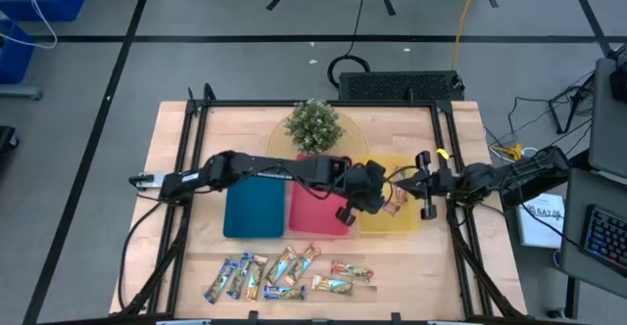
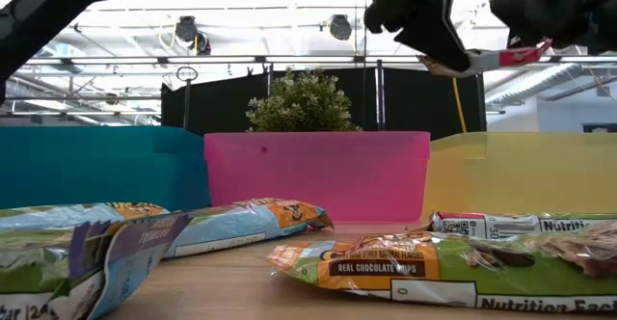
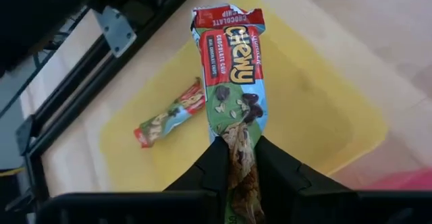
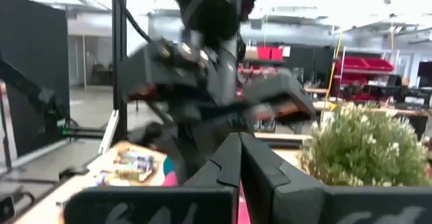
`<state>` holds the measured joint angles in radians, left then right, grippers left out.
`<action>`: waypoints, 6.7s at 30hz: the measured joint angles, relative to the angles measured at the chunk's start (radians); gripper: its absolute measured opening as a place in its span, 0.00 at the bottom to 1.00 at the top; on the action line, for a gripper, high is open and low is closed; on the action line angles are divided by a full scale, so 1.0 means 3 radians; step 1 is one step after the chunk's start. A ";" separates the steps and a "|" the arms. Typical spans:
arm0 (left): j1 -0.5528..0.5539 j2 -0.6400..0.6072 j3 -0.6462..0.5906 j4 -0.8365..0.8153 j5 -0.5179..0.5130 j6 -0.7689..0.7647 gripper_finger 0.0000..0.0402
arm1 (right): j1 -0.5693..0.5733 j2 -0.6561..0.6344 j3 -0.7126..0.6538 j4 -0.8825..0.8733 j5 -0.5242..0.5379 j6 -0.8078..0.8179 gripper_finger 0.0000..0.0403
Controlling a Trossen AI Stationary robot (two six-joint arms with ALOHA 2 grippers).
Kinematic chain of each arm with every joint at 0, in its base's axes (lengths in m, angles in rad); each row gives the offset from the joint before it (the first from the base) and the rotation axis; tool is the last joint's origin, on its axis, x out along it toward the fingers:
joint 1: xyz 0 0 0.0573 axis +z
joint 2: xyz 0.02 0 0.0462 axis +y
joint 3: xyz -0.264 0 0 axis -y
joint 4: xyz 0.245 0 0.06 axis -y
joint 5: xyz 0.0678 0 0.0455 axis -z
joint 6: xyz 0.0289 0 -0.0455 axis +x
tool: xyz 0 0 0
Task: Pick and place Granola Bars by type
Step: Put the top red granola bar into the yellow bin
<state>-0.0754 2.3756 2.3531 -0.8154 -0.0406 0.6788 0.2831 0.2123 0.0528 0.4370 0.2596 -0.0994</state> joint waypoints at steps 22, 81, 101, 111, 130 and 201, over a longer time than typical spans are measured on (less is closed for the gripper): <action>-0.0038 -0.0071 0.0000 -0.0169 -0.0533 -0.0787 0.12 | 0.0001 0.0130 0.0362 -0.0760 0.0004 -0.0120 0.16; -0.0153 -0.0074 0.0001 -0.0319 -0.0844 -0.0981 0.28 | 0.0283 0.3156 0.2791 -0.3883 0.1027 0.0642 0.22; -0.0613 -0.0955 -0.0008 -0.1732 -0.0959 -0.1944 0.51 | 0.0281 0.3154 0.2788 -0.4459 0.1077 0.1566 0.21; -0.1206 -0.1469 -0.1036 -0.0811 -0.1183 -0.1965 0.37 | 0.0129 0.3103 0.2590 -0.4670 0.1007 0.3282 0.21; -0.1822 -0.3151 -0.3704 0.1934 -0.1925 -0.1923 0.05 | -0.0407 0.3101 0.2077 -0.3764 0.0316 0.4837 0.18; -0.1770 -0.3413 -0.4336 0.2304 -0.1690 -0.2083 0.08 | -0.0915 0.2834 0.1612 -0.2540 -0.0009 0.2812 0.26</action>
<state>-0.6062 1.3518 1.0523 -0.1242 -0.5476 0.0538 0.0086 1.0624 0.5365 -0.3250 0.2569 0.7443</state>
